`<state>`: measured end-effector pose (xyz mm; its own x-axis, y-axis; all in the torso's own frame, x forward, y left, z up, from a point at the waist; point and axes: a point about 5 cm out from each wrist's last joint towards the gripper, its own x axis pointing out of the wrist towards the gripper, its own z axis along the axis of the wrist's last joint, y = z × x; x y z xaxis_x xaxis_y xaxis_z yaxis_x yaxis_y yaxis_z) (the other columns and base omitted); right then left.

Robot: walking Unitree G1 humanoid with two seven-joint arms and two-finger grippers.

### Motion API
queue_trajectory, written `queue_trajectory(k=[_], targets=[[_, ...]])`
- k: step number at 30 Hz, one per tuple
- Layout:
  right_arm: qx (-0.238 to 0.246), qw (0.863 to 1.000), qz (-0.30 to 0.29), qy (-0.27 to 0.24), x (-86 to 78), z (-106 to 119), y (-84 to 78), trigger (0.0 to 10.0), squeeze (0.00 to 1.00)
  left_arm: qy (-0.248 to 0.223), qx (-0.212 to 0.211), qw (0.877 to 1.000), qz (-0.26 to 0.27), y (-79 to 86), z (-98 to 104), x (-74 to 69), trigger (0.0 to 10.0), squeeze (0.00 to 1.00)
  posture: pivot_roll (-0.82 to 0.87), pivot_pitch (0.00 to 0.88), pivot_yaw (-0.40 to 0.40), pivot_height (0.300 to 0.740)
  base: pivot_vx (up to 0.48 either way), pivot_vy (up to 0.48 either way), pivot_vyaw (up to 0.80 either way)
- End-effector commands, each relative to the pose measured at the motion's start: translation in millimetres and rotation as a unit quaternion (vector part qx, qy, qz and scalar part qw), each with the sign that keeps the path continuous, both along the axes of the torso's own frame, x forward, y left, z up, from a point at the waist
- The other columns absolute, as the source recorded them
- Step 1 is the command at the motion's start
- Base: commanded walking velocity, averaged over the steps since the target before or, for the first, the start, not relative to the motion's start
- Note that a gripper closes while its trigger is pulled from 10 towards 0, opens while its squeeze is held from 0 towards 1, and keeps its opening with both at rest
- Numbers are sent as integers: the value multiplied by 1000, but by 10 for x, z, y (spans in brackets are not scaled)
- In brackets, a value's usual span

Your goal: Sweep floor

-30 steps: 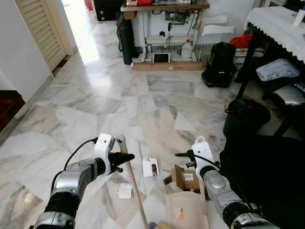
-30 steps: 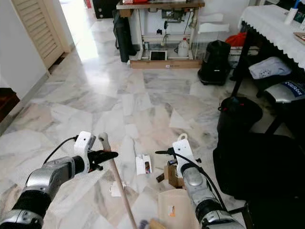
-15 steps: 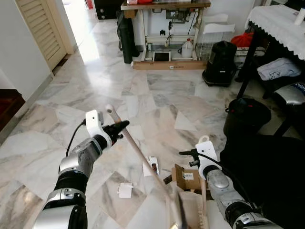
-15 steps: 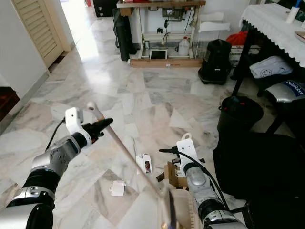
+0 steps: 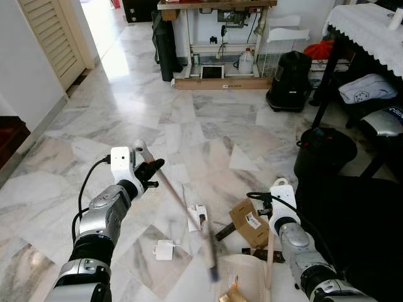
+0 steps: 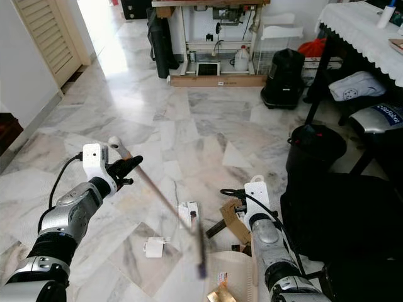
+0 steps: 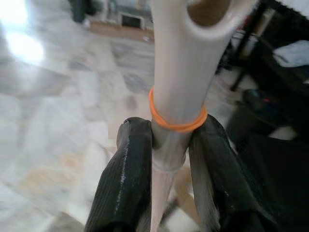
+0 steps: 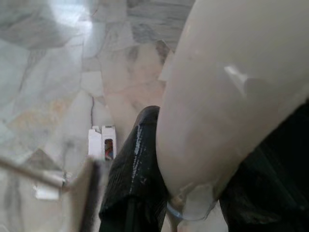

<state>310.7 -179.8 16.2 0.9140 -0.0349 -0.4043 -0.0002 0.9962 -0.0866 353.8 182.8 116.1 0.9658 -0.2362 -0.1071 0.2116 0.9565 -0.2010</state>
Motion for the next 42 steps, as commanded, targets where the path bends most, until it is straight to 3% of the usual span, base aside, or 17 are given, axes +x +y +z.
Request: queue_trajectory(k=[1,7,10,18,27,35,39,42], targets=[[85,994,-13,72,-203,-267,158,10000,0,-30,13,999,14,44,80,15,10000,0,11,0,78,740,0,0,0],[122,991,-25,38,-112,-163,163,10000,0,-67,24,997,20,21,150,8,10000,0,11,0,76,740,0,0,0],[139,990,-24,6,-35,-64,173,10000,0,-86,57,994,17,26,172,-10,10000,0,14,0,76,740,0,0,0],[153,987,-25,-38,87,104,160,10000,0,-110,56,992,40,105,226,1,10000,0,11,0,80,740,0,0,0],[181,981,-11,-74,185,262,279,10000,0,-161,83,982,60,180,422,46,10000,0,14,0,80,740,0,0,0],[214,971,11,-109,277,435,410,10000,0,-262,109,955,88,200,864,98,10000,0,25,0,69,740,0,0,0],[228,966,11,-125,297,490,436,10000,0,-264,122,952,91,191,852,101,10000,0,32,0,57,740,0,0,0],[224,960,0,-170,324,606,404,10000,0,-255,150,950,101,252,738,47,10000,0,38,0,37,740,0,0,0]])
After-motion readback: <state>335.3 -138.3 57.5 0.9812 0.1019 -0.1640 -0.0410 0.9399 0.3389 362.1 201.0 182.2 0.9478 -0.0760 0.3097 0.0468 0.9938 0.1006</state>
